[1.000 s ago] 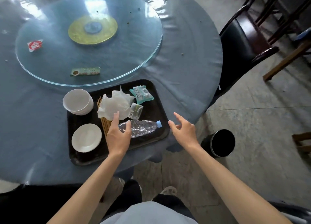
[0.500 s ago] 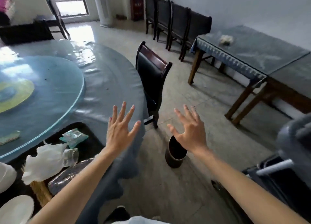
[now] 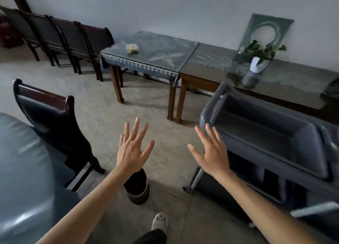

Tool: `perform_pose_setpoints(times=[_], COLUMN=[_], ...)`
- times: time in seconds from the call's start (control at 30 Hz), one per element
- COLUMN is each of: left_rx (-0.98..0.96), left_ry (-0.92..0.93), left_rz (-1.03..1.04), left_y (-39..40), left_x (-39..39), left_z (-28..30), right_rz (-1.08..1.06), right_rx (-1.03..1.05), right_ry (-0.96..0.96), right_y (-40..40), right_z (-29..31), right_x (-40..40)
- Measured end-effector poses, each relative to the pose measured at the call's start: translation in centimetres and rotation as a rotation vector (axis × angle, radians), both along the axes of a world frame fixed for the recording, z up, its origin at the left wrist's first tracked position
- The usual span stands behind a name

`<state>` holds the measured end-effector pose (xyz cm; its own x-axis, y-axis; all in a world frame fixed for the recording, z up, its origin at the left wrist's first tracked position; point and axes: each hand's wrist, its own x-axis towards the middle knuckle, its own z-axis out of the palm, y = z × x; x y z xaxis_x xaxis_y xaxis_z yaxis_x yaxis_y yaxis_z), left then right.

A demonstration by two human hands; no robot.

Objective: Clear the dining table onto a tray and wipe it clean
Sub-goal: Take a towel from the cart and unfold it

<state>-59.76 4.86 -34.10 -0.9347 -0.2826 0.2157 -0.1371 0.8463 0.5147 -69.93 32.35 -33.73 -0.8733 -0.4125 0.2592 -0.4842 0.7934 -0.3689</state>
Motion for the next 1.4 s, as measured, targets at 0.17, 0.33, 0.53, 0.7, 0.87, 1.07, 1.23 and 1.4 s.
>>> perform_pose_setpoints(times=[0.17,0.33,0.53,0.7,0.87,1.07,1.23,1.4], left_rx=[0.027,0.037,0.063,-0.022,-0.11,-0.193,-0.418,-0.641], left_ry=[-0.026,0.009,-0.043,-0.041,-0.039,-0.057,-0.104,-0.069], left_rz=[-0.238,-0.463,-0.763,-0.982,-1.146,-1.279,-1.286,-1.227], left_y=[6.8,14.4,24.7,35.4,47.0,61.4,69.9,72.7], left_x=[-10.2,-17.3,-22.0,-23.2,-21.8,-18.0,-16.5,-16.5], left_z=[1.2,2.3,1.3,0.0,-2.1,-4.1,-5.4,-7.4], right_rz=[-0.231,-0.47,-0.729,-0.905,-0.961,-0.97,-0.896,-0.809], right_rx=[-0.047,-0.056,-0.079,-0.118,-0.09,0.018,0.149,0.152], right_ry=[-0.013,-0.031,-0.035,0.0,-0.041,-0.155,-0.223,-0.188], right_y=[7.0,14.4,24.2,34.4,45.8,58.8,64.6,67.2], right_z=[0.0,-0.4,-0.8,-1.3,-3.1,-6.8,-8.2,-8.8], right_x=[-3.7,-4.9,-2.1,0.5,2.5,5.8,7.0,5.8])
